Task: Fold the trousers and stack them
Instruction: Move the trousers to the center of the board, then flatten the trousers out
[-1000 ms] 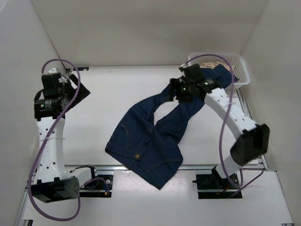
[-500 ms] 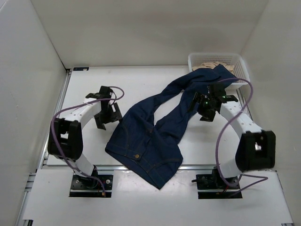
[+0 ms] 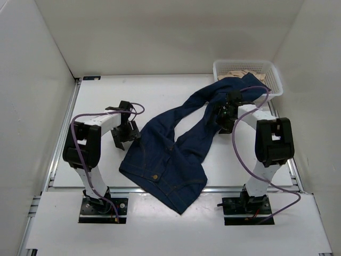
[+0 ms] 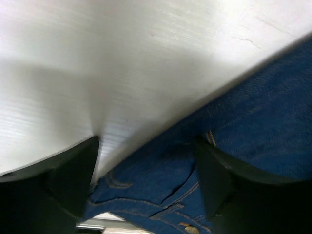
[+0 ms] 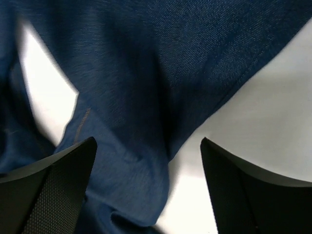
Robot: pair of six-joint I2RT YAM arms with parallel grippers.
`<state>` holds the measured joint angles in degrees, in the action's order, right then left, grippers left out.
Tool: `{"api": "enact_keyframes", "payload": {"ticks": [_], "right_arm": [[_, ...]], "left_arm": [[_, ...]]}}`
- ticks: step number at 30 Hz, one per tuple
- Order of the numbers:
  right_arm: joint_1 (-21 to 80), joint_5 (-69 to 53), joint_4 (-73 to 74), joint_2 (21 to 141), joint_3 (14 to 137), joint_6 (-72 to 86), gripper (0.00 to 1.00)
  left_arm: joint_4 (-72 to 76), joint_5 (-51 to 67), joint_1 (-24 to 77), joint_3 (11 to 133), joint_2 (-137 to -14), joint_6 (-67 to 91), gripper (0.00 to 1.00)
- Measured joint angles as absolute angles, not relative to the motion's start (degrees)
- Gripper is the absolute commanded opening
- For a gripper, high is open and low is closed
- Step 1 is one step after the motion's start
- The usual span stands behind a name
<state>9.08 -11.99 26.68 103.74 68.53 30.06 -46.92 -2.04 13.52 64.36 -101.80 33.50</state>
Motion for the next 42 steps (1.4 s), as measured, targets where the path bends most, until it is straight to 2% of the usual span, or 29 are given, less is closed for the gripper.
{"api": "enact_keyframes", "payload": {"ticks": [1, 2, 3, 4, 7, 8, 9, 13, 17, 20, 22, 27, 31, 34, 38, 39, 41, 42], "right_arm": [[9.2, -12.0, 26.5, 104.6, 68.5, 30.1, 0.79], [9.5, -12.0, 26.3, 105.4, 68.5, 30.1, 0.74], [9.7, -12.0, 26.1, 106.0, 68.5, 30.3, 0.68], [10.1, -12.0, 25.9, 106.6, 68.7, 30.5, 0.51], [11.0, -12.1, 26.0, 109.3, 71.0, 30.4, 0.22], [11.3, -12.2, 26.0, 110.5, 72.6, 30.2, 0.08], [11.6, -12.3, 26.4, 112.0, 74.6, 30.1, 0.01], [12.3, -14.9, 33.2, 120.6, 89.8, 29.8, 0.01], [14.5, -18.5, 47.5, 130.2, 113.6, 29.9, 0.01], [16.8, -19.6, 47.1, 135.5, 137.1, 28.8, 0.01], [18.2, -22.1, 43.8, 134.1, 146.3, 28.7, 0.01], [25.0, -24.3, 38.2, 120.6, 147.2, 25.8, 0.01], [30.8, -25.5, 36.9, 113.6, 141.9, 23.5, 0.01], [31.4, -25.6, 37.4, 113.6, 137.1, 22.6, 0.01], [31.4, -24.6, 41.1, 119.2, 134.3, 21.8, 0.01], [31.5, -24.4, 41.9, 120.7, 134.3, 21.8, 0.04], [31.5, -24.1, 43.8, 123.4, 134.5, 22.3, 0.63], [31.5, -24.1, 45.1, 124.7, 135.3, 22.7, 0.79]], "left_arm": [[-46.7, -1.7, 13.7, 64.3, -102.8, 33.7, 0.74], [-47.0, -1.4, 13.8, 64.6, -103.3, 33.9, 0.42], [-46.8, -0.7, 13.8, 64.6, -103.3, 34.2, 0.25], [-46.3, 0.1, 13.8, 64.6, -103.4, 34.2, 0.11], [-45.7, 1.6, 13.8, 64.6, -103.4, 33.9, 0.11], [-45.8, 1.8, 13.8, 64.7, -103.4, 33.8, 0.11], [-45.8, 2.0, 13.6, 64.7, -103.4, 33.6, 0.11], [-50.7, 2.8, 11.3, 69.2, -100.7, 32.9, 0.11], [-57.1, 2.3, 5.8, 83.9, -92.5, 31.8, 0.11], [-58.7, 0.6, 1.1, 96.4, -83.9, 31.0, 0.11], [-59.5, -0.9, -1.9, 101.6, -77.5, 30.6, 0.11], [-63.7, -2.6, -4.7, 104.7, -63.9, 30.0, 0.11], [-65.8, -2.6, -4.8, 101.3, -59.3, 29.9, 0.11], [-66.9, -2.6, -4.8, 96.0, -58.7, 29.8, 0.11], [-68.6, -2.4, -4.8, 90.7, -60.6, 29.8, 0.11], [-69.1, -2.3, -4.8, 90.1, -60.9, 29.8, 0.11], [-69.8, -2.0, -4.8, 89.7, -61.0, 29.8, 0.11], [-69.9, -1.8, -4.8, 89.7, -60.9, 29.8, 0.11]]}}
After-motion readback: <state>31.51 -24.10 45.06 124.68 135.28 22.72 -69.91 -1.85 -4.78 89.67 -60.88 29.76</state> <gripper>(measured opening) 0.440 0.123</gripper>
